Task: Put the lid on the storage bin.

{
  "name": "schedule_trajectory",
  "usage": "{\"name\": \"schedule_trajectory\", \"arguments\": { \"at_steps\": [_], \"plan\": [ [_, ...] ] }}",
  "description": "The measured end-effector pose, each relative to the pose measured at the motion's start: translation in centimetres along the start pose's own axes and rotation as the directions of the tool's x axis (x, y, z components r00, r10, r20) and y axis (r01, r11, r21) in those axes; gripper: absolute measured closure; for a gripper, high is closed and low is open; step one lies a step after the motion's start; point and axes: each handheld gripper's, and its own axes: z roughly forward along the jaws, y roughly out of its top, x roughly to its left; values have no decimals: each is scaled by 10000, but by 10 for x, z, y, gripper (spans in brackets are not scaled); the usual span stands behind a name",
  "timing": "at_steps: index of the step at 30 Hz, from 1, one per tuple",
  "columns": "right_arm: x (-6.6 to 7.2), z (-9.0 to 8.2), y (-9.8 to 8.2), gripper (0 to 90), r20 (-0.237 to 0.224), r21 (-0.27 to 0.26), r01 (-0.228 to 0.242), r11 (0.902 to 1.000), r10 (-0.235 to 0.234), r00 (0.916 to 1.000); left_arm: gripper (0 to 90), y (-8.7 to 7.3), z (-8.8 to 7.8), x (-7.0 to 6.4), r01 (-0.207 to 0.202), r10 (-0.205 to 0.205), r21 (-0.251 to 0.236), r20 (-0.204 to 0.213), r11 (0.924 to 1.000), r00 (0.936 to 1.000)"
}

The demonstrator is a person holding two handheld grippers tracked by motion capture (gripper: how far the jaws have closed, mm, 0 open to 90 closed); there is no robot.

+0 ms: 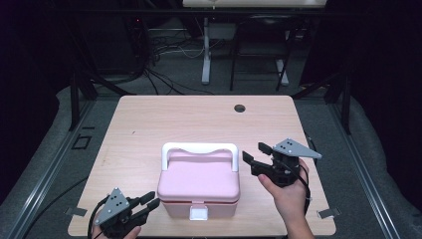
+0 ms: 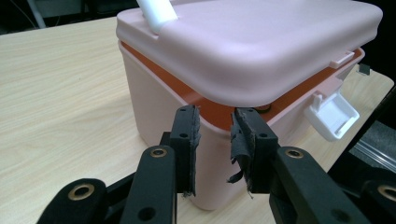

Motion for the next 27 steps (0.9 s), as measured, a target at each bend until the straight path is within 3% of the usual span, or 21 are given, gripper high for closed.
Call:
{"name": "schedule_trajectory", "arguments": {
  "at_steps": [27],
  "plan": [
    [-1,0,-1,375,26,-26,-36,10000,36,10000,700,-5,0,2,-63,64,302,-45,9995,10000]
  ]
}}
